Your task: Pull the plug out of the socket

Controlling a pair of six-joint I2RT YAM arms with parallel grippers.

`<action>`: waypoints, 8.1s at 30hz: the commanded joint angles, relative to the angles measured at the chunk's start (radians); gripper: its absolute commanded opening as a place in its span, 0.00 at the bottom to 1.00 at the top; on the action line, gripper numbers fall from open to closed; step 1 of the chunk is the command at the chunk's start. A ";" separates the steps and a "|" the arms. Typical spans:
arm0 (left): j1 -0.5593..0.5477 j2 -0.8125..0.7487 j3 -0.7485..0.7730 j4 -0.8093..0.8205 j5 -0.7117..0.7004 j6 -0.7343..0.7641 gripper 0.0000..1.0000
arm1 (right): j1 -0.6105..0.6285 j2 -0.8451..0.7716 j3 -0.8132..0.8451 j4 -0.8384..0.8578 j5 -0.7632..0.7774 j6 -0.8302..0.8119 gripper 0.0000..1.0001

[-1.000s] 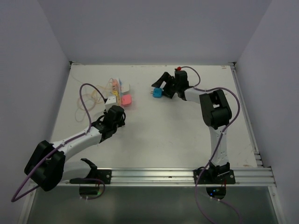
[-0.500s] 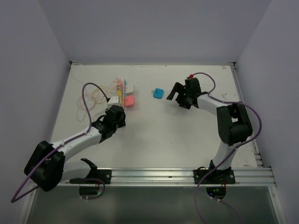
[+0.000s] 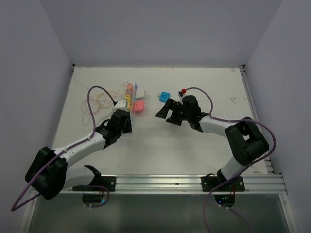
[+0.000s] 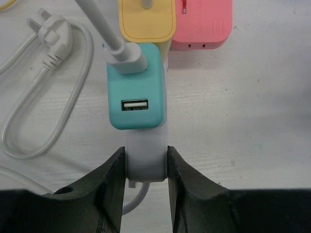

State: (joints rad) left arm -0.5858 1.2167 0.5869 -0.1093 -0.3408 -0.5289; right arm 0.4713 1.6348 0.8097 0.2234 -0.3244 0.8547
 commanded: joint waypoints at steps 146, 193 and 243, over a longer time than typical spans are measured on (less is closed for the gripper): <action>-0.062 -0.008 0.048 -0.155 -0.099 -0.089 0.00 | -0.393 0.597 0.376 0.383 -0.174 0.265 0.58; -0.117 0.006 0.067 -0.190 -0.001 -0.045 0.00 | -0.033 0.362 0.387 0.223 -0.185 0.099 0.78; -0.131 0.003 0.060 -0.182 0.020 -0.072 0.00 | 0.004 0.712 0.602 0.514 -0.240 0.346 0.23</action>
State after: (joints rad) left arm -0.7029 1.2167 0.6437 -0.2714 -0.3592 -0.5854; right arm 0.4831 2.3554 1.4300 0.6498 -0.5453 1.1759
